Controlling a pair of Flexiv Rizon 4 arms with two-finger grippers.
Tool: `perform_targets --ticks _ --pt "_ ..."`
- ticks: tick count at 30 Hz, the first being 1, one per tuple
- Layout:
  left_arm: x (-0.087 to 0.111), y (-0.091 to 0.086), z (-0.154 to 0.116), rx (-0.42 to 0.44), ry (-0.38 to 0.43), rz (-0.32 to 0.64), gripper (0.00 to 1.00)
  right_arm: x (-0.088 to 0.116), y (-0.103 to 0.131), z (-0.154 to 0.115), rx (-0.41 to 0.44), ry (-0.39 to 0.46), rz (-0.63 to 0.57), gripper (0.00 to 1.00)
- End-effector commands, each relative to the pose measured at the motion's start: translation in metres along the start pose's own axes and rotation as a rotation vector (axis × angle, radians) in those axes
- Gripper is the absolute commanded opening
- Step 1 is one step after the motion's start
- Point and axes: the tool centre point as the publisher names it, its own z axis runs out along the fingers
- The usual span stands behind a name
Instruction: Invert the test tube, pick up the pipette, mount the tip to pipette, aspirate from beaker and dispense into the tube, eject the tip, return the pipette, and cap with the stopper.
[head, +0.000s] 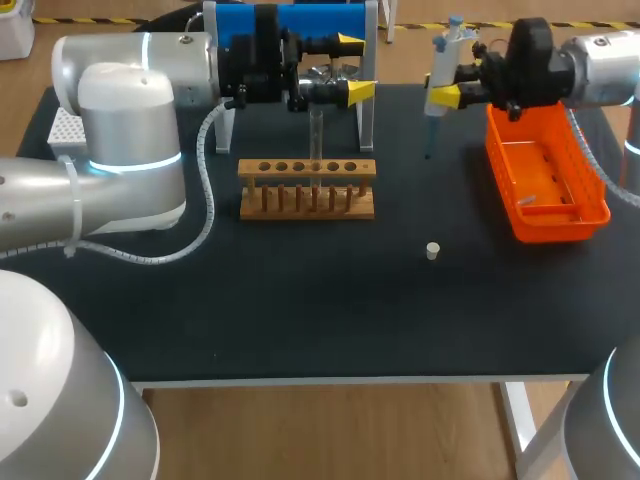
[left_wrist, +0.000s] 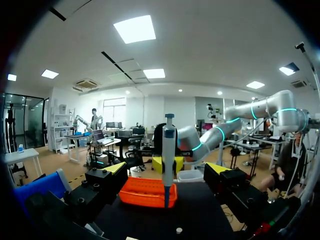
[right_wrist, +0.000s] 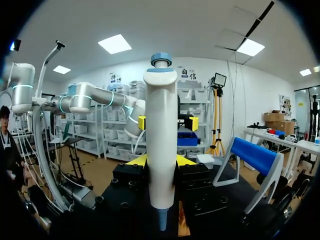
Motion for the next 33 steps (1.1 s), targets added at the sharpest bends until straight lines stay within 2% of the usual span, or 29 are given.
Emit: perform_targets --ticks 1,13,26,31,33 --pt "-0.001 0.0 0.0 -0.002 0.003 -0.001 1.0 -0.005 0.001 0.016 0.009 0.014 -0.001 0.0" --pt "-0.001 0.0 0.0 -0.002 0.003 -0.001 1.0 -0.011 0.003 0.05 0.007 0.056 -0.011 0.0" --pt "-0.001 0.0 0.0 -0.002 0.003 -0.001 1.0 -0.011 -0.001 0.073 0.008 0.093 0.001 0.0" --pt "-0.001 0.0 0.0 -0.002 0.003 -0.001 0.94 -0.012 -0.003 0.078 0.005 0.094 0.008 0.0" --pt "-0.001 0.0 0.0 -0.002 0.003 -0.001 0.88 -0.012 -0.003 0.081 0.004 0.093 0.008 0.0"
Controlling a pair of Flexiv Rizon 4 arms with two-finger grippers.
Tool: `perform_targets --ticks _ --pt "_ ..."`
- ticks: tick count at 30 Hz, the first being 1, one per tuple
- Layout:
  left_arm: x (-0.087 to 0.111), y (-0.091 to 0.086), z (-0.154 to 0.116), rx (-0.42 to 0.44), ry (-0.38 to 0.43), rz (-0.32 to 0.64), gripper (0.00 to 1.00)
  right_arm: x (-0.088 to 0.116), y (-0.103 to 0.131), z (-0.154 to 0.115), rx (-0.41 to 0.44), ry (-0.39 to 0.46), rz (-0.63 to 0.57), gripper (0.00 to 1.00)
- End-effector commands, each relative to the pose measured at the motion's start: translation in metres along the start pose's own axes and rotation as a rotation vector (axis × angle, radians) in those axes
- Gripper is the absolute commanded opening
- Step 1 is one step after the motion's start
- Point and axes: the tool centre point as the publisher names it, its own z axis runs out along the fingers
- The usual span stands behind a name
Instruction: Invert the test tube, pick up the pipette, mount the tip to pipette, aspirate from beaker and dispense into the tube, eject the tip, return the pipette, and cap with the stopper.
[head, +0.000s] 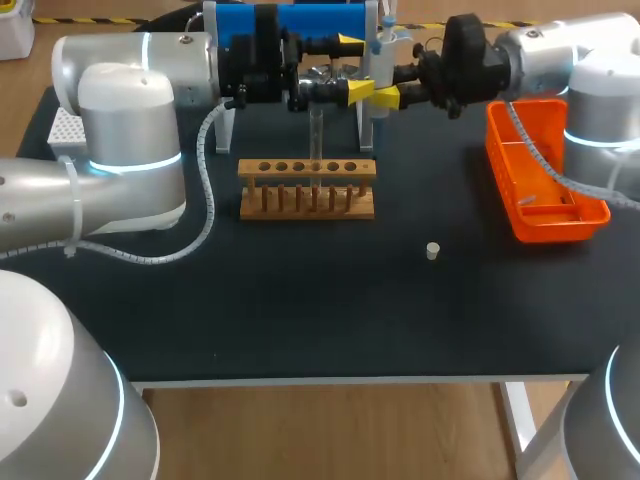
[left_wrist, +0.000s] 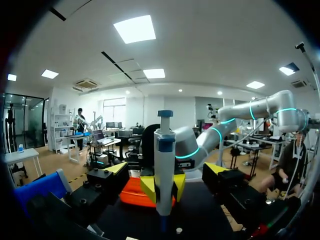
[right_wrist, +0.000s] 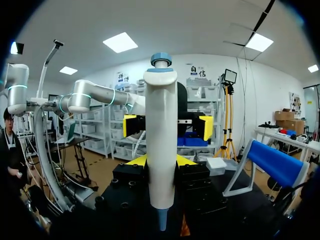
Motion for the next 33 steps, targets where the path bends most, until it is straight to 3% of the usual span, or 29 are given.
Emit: perform_targets --ticks 1,24,33 --pt "-0.001 0.0 0.0 -0.002 0.003 -0.001 0.87 -0.003 -0.001 0.006 0.0 -0.001 0.002 0.0" --pt "-0.001 0.0 0.0 -0.002 0.003 -0.001 0.74 -0.007 0.0 0.023 -0.01 -0.046 -0.01 0.0" --pt "-0.001 0.0 0.0 -0.002 0.003 -0.001 0.53 -0.007 0.0 0.027 -0.018 -0.044 -0.003 0.0"
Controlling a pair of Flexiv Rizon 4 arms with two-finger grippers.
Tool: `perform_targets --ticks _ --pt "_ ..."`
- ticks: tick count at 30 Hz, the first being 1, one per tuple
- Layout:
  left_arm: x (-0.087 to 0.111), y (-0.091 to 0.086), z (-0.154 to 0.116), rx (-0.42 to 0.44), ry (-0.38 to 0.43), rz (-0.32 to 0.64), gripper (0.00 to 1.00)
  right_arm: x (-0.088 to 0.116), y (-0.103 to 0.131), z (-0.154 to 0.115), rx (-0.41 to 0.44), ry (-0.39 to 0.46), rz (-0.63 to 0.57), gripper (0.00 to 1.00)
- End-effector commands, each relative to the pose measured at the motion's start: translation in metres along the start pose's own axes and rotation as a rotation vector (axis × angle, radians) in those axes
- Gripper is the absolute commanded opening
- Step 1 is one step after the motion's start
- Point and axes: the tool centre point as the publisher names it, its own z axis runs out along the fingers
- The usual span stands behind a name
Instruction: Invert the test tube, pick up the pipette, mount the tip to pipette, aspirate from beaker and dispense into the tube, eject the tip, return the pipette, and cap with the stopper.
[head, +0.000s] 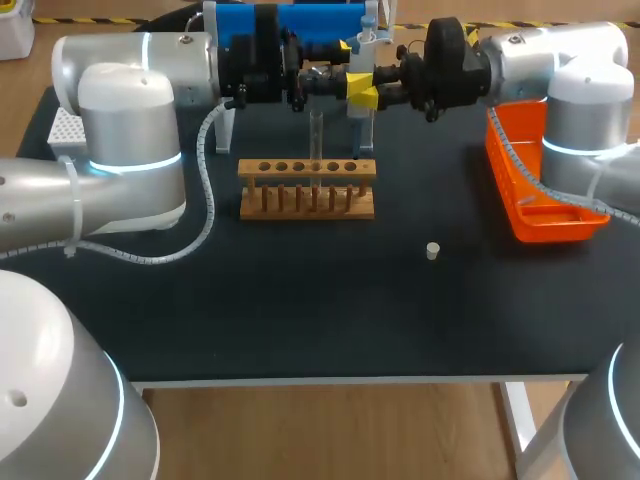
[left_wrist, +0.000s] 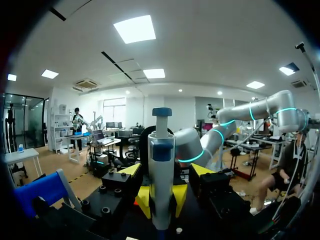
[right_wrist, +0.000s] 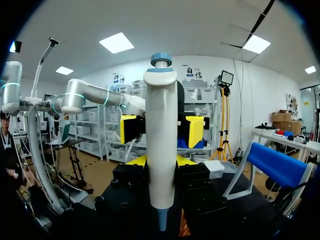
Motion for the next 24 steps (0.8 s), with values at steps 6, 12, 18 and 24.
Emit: perform_targets --ticks 6,12,18,24 --pt "-0.001 -0.0003 -0.0002 -0.002 0.003 -0.001 0.47 0.0009 -0.0004 0.003 -0.007 -0.001 0.006 0.0" --pt "-0.001 -0.0003 -0.0002 -0.002 0.003 -0.001 0.42 0.0009 -0.0007 0.0035 -0.01 -0.002 0.012 0.0" --pt "-0.001 -0.0003 -0.0002 -0.002 0.003 -0.001 0.33 0.0013 -0.0009 0.0042 -0.013 0.001 0.014 0.0" --pt "-0.001 -0.0003 -0.0002 -0.002 0.003 -0.001 0.15 0.0015 -0.0007 0.0045 -0.015 0.004 0.016 0.0"
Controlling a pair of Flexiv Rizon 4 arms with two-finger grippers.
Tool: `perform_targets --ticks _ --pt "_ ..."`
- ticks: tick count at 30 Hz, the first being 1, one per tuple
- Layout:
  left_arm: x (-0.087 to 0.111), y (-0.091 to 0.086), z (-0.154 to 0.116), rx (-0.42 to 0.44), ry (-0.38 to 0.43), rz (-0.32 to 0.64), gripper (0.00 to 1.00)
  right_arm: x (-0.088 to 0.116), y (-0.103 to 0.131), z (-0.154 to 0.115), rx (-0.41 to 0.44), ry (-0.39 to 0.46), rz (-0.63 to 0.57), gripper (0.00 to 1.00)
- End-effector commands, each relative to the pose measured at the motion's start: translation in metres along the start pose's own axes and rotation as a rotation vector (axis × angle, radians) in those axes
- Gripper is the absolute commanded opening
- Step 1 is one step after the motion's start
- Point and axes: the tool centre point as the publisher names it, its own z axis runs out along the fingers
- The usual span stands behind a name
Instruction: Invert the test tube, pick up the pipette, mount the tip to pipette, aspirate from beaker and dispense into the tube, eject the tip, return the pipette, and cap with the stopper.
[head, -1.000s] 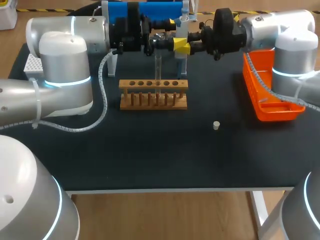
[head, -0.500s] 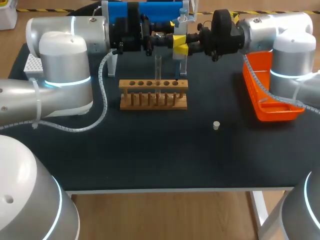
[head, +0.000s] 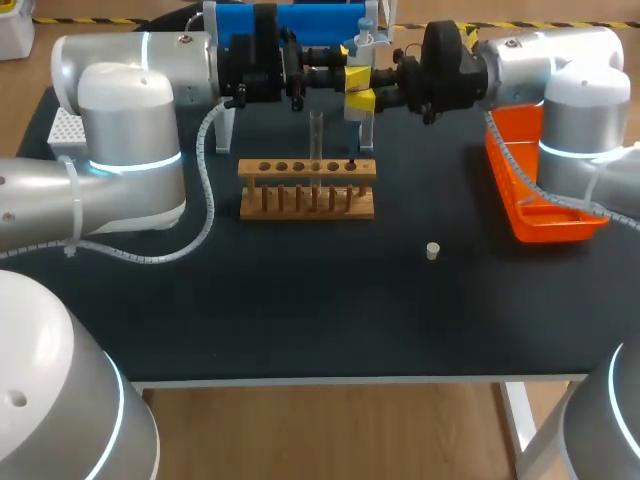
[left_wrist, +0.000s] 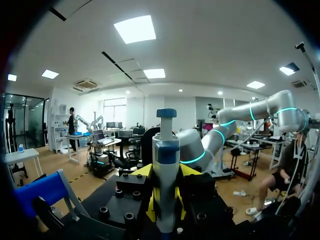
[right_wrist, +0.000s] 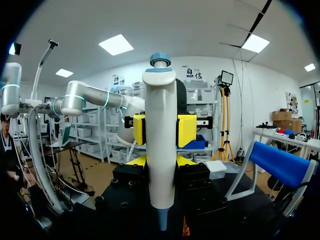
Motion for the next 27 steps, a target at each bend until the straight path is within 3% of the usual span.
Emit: perform_targets --ticks 1,2,14,16,17,18,27 --pt "0.0004 -0.0003 0.0004 -0.002 0.004 -0.001 0.09 -0.0015 0.0002 0.0001 -0.001 0.0 0.001 0.0" --pt "0.0004 -0.0003 0.0004 -0.002 0.004 -0.001 0.0 -0.0014 0.0002 0.0002 -0.001 0.001 0.002 0.0" --pt "0.0004 -0.0003 0.0004 -0.002 0.004 -0.001 0.0 -0.001 0.0022 -0.0003 -0.002 0.022 0.007 0.0" --pt "0.0004 -0.0003 0.0004 -0.002 0.004 -0.001 0.0 -0.0001 0.0027 -0.0001 -0.002 0.023 0.007 0.46" --pt "0.0004 -0.0003 0.0004 -0.002 0.004 -0.001 0.0 0.0004 0.0032 -0.0001 -0.002 0.026 0.009 0.82" --pt "0.0004 -0.0003 0.0004 -0.002 0.004 -0.001 0.0 0.0008 0.0038 -0.0003 -0.003 0.031 0.009 1.0" --pt "0.0004 -0.0003 0.0004 -0.002 0.004 -0.001 0.0 0.0057 0.0077 -0.0082 -0.009 0.036 0.007 1.0"
